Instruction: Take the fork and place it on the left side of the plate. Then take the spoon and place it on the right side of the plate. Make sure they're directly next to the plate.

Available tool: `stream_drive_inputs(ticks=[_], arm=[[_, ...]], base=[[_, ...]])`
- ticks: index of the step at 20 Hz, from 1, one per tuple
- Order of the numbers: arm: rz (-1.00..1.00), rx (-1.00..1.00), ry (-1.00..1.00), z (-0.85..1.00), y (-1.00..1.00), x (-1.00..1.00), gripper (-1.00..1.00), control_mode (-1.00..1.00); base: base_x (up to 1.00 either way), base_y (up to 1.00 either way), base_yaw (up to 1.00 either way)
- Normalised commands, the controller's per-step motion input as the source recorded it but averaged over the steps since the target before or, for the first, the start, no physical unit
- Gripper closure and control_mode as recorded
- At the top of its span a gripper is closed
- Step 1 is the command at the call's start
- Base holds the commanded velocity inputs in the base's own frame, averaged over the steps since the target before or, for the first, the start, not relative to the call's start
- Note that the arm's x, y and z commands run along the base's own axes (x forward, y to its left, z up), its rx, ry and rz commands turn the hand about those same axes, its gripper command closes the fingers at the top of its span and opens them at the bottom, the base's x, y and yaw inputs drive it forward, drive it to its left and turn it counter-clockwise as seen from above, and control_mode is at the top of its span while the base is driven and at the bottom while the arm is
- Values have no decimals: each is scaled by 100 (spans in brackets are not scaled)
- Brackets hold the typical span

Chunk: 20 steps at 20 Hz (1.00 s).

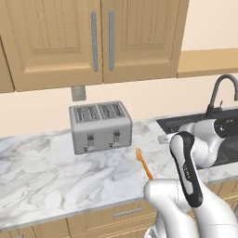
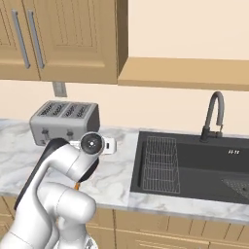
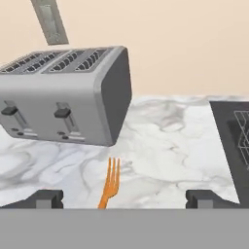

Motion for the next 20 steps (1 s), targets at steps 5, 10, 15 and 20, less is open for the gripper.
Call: stream_drive_inputs(ticks=[5,10,15,20], arm=[[-16,-5,51,-56,38,0,-100,-100],[-13,-3,53,-38,27,20,-100,-100],[-2,-4,33,-40,37,24,-100,-100],[0,-5,17,-40,39,19,-100,-100]], base=[[0,0,0],[0,0,0],[0,0,0],[0,0,0]])
